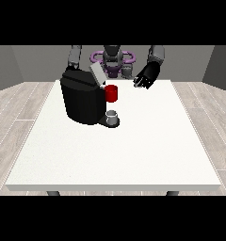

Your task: Insert the coffee pod into the coffee machine and close the lid

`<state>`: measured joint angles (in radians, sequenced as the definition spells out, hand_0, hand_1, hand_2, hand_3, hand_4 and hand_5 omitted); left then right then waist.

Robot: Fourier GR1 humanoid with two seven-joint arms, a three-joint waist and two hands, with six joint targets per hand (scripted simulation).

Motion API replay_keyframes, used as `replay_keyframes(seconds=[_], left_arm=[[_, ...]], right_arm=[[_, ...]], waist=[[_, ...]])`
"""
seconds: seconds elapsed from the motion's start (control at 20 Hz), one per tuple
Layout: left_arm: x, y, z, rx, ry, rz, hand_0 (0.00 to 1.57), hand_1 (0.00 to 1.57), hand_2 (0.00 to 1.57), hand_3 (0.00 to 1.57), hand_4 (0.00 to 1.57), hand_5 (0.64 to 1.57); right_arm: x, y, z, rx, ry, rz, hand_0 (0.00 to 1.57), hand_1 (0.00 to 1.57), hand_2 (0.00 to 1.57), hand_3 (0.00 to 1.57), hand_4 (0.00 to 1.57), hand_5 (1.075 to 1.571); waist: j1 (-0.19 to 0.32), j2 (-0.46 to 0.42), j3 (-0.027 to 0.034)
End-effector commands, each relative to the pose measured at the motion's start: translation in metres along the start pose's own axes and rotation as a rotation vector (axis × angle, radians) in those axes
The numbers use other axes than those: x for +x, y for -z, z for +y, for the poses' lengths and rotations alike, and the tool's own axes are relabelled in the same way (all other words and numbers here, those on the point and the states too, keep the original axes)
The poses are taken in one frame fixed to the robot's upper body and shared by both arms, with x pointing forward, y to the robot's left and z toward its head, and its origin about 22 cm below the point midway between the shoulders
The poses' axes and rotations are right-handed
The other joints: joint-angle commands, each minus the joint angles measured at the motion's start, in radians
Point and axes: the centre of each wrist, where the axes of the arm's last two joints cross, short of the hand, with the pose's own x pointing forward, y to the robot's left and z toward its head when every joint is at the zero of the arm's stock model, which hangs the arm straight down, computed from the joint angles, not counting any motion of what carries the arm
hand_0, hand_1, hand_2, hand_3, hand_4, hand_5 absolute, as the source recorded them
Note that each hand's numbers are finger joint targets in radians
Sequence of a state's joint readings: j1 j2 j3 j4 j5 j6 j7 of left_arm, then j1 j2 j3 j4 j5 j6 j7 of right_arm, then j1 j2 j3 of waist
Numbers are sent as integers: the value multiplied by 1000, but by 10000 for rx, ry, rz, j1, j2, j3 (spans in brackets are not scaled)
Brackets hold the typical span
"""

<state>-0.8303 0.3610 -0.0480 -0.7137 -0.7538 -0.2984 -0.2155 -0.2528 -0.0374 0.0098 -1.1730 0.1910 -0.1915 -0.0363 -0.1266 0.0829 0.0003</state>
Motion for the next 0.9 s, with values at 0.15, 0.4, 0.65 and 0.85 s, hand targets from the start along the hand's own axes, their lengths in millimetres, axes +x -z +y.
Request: replay_keyframes(seconds=[0.15, 0.4, 0.65, 0.85], left_arm=[[29, 7, 31, 112, 263, -170, 1331, 1331, 1351, 1323, 592, 1571], [28, 2, 60, 210, -259, -397, 1416, 1416, 1421, 1378, 537, 1571], [74, 14, 94, 537, -708, -197, 1235, 1235, 1265, 1266, 502, 1571], [85, -2, 145, 2139, -359, -426, 1256, 1256, 1287, 1265, 488, 1571]], right_arm=[[-1, 2, -8, -22, 454, -491, 0, 0, 0, 0, 0, 1571], [18, 3, -6, -117, 139, -498, 0, 0, 0, 0, 0, 1571], [16, 9, -19, -185, 326, -711, 0, 0, 0, 0, 0, 1571], [58, 30, -23, -147, 353, -1977, 0, 0, 0, 0, 0, 1571]], waist=[[-121, -184, 0], [-564, -266, -3], [-877, -59, 3], [-1341, 1229, 1]])
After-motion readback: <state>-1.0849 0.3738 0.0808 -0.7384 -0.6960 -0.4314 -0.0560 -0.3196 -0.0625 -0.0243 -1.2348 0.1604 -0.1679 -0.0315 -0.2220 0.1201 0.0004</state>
